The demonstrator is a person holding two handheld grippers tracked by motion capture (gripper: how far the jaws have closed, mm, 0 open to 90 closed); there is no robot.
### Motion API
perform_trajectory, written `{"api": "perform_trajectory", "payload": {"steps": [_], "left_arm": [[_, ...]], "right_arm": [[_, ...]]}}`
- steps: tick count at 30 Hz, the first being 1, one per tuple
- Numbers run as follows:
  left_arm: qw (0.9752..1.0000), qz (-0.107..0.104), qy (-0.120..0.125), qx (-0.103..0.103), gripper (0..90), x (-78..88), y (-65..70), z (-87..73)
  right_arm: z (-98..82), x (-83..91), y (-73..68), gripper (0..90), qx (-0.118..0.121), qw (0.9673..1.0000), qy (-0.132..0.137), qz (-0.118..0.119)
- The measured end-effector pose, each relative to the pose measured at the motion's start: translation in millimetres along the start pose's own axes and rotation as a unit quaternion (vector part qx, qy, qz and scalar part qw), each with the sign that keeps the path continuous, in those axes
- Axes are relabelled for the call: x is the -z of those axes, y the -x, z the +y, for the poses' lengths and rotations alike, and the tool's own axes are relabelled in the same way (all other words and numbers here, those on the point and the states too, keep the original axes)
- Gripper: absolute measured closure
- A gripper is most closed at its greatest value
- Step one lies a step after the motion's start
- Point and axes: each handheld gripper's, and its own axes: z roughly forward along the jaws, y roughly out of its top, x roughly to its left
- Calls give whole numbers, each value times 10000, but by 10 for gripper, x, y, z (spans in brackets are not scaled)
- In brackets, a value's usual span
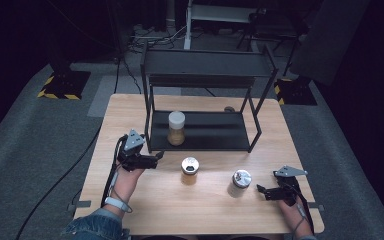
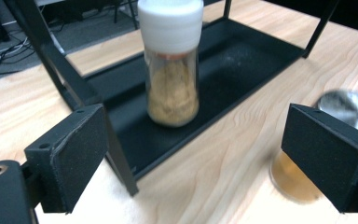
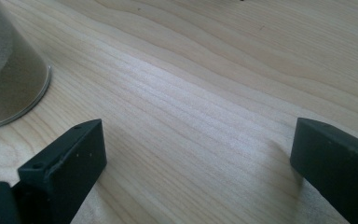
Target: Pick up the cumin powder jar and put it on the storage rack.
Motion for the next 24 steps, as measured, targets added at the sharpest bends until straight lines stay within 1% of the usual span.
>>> {"api": "perform_trajectory", "payload": {"steps": [3, 7, 10, 13, 14, 17, 19, 21, 24], "left_arm": [[10000, 21, -45, 11, 68, 35, 19, -84], [9999, 33, -155, -22, 68, 55, 53, -191], [9997, 44, -233, 21, 67, 56, 80, -282], [9992, 60, -396, 28, 66, 42, 108, -337], [9991, 63, -416, 31, 66, 38, 119, -366], [9983, 28, -561, 126, 70, 15, 118, -420], [9981, 24, -583, 188, 73, 8, 119, -474], [9973, 14, -689, 239, 73, -10, 121, -498], [9966, 15, -783, 260, 74, -27, 127, -551]], "right_arm": [[0, 0, 0, 30, -1, 10000, 0, 0], [0, 0, 0, 30, 0, 10000, 0, 1], [0, 0, 0, 29, 1, 10000, 0, 1], [-1, 1, 2, 29, 8, 10000, 0, 7], [-1, 1, 3, 29, 10, 10000, -1, 8], [-1, 1, 3, 28, 10, 10000, 1, 10], [-1, 1, 4, 28, 12, 10000, -1, 12], [-2, 2, 6, 27, 16, 10000, -1, 17], [-3, 2, 7, 27, 19, 10000, 0, 21]]}}
